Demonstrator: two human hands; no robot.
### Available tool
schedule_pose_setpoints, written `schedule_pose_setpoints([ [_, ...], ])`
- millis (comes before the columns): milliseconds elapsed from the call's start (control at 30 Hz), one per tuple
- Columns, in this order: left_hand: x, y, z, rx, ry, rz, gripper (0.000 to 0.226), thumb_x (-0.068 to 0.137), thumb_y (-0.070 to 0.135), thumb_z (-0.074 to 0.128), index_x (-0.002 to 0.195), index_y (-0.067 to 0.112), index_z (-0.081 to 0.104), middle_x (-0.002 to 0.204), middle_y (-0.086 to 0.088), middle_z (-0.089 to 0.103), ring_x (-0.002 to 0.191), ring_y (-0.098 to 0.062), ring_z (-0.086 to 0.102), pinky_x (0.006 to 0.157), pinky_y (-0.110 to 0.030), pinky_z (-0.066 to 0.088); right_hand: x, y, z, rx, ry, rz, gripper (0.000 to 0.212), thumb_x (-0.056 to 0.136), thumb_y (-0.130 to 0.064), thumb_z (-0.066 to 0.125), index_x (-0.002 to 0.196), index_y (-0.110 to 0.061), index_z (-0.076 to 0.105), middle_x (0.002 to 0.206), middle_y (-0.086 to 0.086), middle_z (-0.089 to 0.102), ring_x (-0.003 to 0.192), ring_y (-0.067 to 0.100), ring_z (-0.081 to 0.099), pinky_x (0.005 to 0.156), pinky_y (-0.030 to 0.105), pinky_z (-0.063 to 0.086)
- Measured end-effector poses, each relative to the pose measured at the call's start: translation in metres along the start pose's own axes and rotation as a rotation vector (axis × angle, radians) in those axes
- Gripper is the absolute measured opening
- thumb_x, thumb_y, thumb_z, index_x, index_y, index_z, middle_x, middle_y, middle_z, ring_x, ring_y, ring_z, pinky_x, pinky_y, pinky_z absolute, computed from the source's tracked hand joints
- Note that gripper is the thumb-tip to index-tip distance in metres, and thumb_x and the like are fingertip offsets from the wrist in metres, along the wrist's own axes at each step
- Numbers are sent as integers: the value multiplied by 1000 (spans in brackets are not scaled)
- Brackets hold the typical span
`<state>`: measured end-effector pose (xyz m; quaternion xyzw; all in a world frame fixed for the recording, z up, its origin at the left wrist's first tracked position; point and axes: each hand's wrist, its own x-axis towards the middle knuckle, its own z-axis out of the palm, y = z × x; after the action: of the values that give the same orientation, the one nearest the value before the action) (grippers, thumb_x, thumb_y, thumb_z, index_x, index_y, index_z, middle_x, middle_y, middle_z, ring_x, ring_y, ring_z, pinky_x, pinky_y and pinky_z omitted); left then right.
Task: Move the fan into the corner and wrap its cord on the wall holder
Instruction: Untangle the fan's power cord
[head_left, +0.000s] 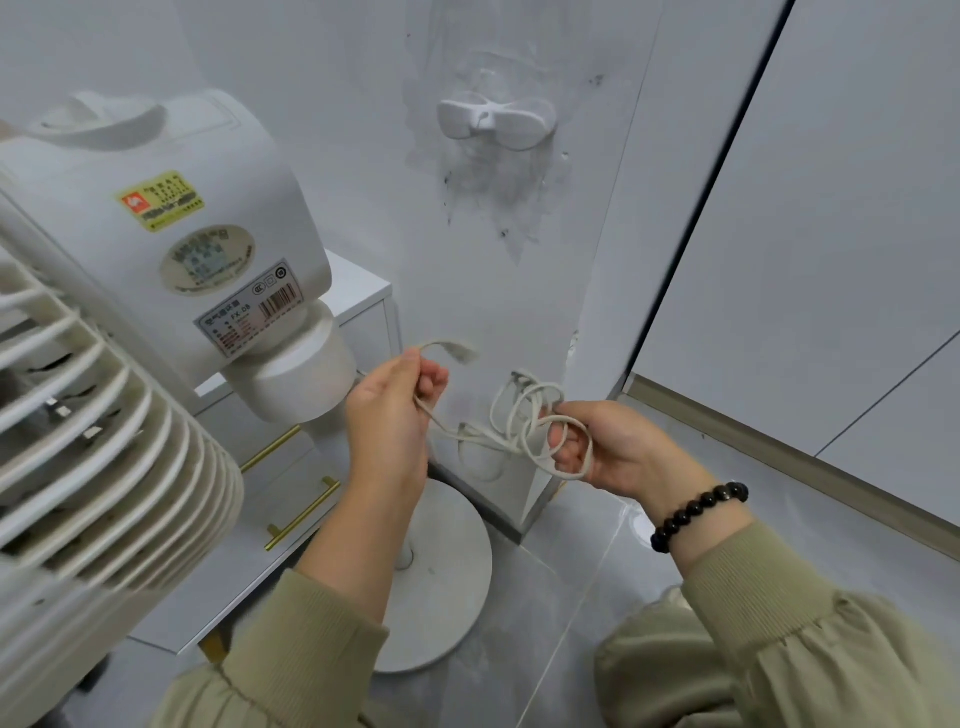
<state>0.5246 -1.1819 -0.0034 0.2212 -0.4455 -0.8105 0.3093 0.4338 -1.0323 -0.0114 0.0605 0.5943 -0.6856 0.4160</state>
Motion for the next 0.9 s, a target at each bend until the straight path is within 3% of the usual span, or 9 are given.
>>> schedule_pose_setpoints([
  [100,5,-1,-3,395,43,13,31,96,16,47,71,18,64,96,-10,68,90,-18,64,91,-31,49,2,0,3,7,2,-42,32,97,-8,40,71,-3,59,42,4,51,30,8,42,32,15,38],
  [267,-2,7,-9,1084,11,426,35,92,21,51,67,0,61,60,-11,53,57,-17,42,55,-22,33,2,-10,1,219,10,-79,25,99,-10,38,82,-6,56,41,-3,55,28,3,43,32,10,34],
  [333,-5,8,-14,1126,60,666,24,87,17,53,69,5,62,68,-3,55,65,-16,46,58,-18,33,0,-13,-2,286,-2,-44,27,99,-10,38,81,-6,58,38,-4,48,27,3,39,31,11,34],
  [433,-4,4,-20,1130,26,812,18,82,15,48,80,7,65,79,-4,58,74,-15,50,67,-19,38,1,-14,-8,366,3,-3,25,97,-6,39,81,-4,59,37,-3,44,27,4,37,30,13,35],
  [533,-2,0,-21,1205,-248,801,45,72,5,43,110,7,64,108,-7,61,103,-20,49,92,-18,35,1,-14,-10,355,21,28,26,95,-7,44,79,0,63,39,-1,48,28,3,39,31,13,40],
  [633,-1,-4,-22,1384,-515,725,62,71,8,48,133,16,50,136,0,50,134,-15,28,114,-30,11,0,-15,-11,316,18,29,48,95,-8,43,55,0,68,38,-1,49,27,4,42,31,13,41],
  [733,-5,-5,-18,1550,-595,670,71,79,32,67,142,26,35,139,10,46,142,-8,17,115,-33,-7,-3,-17,-11,340,6,32,38,95,-5,41,66,-1,65,37,-1,51,27,3,46,31,14,43],
  [833,-8,-6,-13,1571,-553,639,102,63,61,70,146,23,26,128,11,51,135,-10,28,116,-39,-3,-6,-20,-11,397,-9,43,26,95,-5,42,76,2,59,39,0,55,29,4,51,33,15,46],
  [900,-9,-9,-11,1492,-508,726,99,60,72,57,142,20,37,105,11,57,116,-11,44,115,-42,6,-9,-22,-11,413,-4,40,25,95,-6,44,76,3,58,40,2,58,29,5,53,34,16,48],
])
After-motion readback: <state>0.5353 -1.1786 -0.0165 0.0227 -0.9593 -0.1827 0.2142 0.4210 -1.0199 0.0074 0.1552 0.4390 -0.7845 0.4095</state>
